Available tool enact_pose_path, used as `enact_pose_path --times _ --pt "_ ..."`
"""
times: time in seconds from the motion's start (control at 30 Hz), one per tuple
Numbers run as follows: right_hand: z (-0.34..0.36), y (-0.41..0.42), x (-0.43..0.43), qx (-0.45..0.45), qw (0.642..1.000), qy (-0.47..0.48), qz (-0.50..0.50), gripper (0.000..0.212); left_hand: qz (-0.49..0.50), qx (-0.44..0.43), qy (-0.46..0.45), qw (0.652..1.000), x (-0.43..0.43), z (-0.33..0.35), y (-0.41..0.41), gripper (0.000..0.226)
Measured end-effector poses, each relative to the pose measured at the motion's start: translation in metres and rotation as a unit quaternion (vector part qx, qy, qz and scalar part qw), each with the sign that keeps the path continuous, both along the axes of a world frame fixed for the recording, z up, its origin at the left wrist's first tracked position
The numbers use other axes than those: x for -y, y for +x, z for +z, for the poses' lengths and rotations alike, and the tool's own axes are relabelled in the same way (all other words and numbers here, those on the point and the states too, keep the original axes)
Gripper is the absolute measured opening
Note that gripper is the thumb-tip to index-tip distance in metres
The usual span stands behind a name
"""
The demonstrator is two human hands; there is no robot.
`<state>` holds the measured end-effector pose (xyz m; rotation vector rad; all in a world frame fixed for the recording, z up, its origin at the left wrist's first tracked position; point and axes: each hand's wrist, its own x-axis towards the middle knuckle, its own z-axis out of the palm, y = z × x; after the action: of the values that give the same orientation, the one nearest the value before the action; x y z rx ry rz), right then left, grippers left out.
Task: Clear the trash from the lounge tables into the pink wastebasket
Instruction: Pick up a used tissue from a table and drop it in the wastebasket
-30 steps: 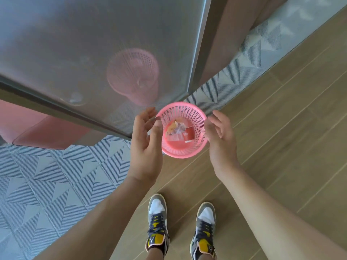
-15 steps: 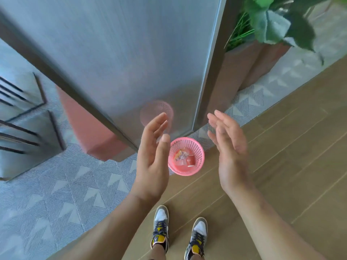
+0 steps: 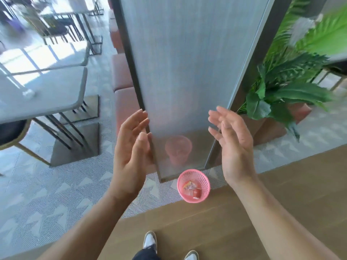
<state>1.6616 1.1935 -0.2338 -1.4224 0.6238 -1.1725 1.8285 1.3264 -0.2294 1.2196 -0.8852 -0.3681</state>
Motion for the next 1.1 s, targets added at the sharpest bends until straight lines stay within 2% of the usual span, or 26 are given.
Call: enact_pose_path --times 0.27,0.43,0.6,0.77,0.9,1.1 --pt "0.039 0.06 -0.044 0.043 0.995 -0.01 0.094 0.025 0.109 0.015 -0.023 0.994 -0.076 0.031 0.034 0.051" --pt "0.059 0.117 -0.099 0.056 0.984 -0.018 0.168 0.022 0.174 0.021 -0.04 0.984 -0.148 0.045 0.065 0.04" --pt "0.071 0.18 -0.176 0.066 0.974 -0.02 0.218 0.022 0.234 0.034 -0.034 0.971 -0.236 0.056 0.102 0.044" --pt "0.073 0.239 -0.263 0.066 0.965 -0.022 0.251 0.025 0.269 0.037 -0.024 0.962 -0.33 0.063 0.142 0.043" --pt "0.07 0.283 -0.325 0.066 0.962 -0.017 0.266 0.037 0.288 0.043 -0.023 0.956 -0.394 0.066 0.175 0.043" --pt "0.064 0.343 -0.394 0.061 0.955 0.001 0.291 0.024 0.298 0.042 -0.025 0.953 -0.46 0.066 0.221 0.05"
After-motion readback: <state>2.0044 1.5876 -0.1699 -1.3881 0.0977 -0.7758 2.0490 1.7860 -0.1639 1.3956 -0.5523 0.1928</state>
